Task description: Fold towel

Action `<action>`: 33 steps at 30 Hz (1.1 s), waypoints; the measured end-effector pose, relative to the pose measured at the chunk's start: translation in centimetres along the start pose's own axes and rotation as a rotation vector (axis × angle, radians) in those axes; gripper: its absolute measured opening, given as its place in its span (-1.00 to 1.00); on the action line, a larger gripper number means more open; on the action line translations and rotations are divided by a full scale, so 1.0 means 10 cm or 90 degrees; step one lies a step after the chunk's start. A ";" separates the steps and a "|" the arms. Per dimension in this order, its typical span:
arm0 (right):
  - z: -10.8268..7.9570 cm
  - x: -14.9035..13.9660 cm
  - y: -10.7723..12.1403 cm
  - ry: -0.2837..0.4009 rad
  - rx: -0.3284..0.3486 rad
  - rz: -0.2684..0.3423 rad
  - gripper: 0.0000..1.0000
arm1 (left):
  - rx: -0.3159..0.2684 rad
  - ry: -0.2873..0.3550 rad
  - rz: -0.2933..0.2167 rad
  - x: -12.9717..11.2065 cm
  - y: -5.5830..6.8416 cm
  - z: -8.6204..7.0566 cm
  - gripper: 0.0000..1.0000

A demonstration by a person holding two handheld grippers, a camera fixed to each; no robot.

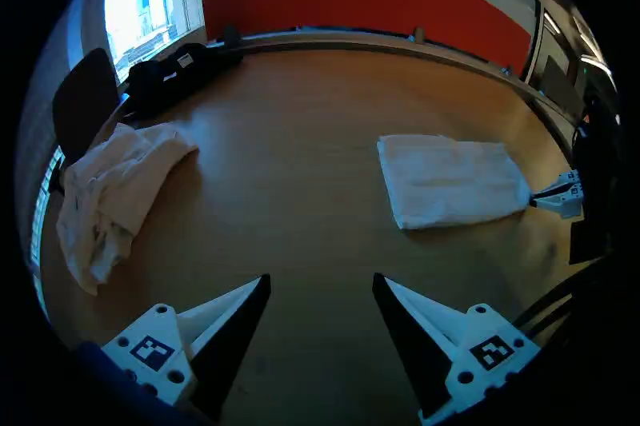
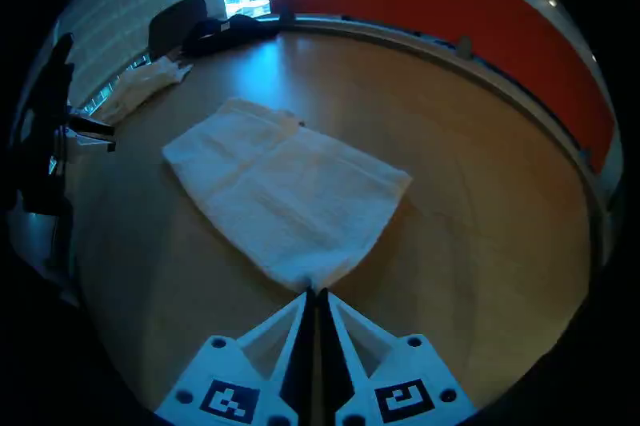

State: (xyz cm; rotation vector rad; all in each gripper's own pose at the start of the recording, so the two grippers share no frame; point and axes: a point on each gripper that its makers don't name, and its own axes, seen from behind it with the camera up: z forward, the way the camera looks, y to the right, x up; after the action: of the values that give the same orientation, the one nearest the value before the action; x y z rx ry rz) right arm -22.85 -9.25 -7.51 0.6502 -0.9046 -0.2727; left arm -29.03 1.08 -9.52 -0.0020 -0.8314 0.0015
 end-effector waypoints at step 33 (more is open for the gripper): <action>-0.28 1.52 -0.42 0.127 0.026 -0.134 -0.89 | -0.008 0.013 -0.015 0.08 0.05 -0.08 0.89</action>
State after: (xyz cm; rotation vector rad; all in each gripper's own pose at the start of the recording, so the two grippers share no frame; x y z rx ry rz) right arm -11.28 -18.60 -1.69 0.7977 -0.6531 -0.3708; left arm -27.94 1.53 -9.46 -0.0047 -0.8114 -0.0261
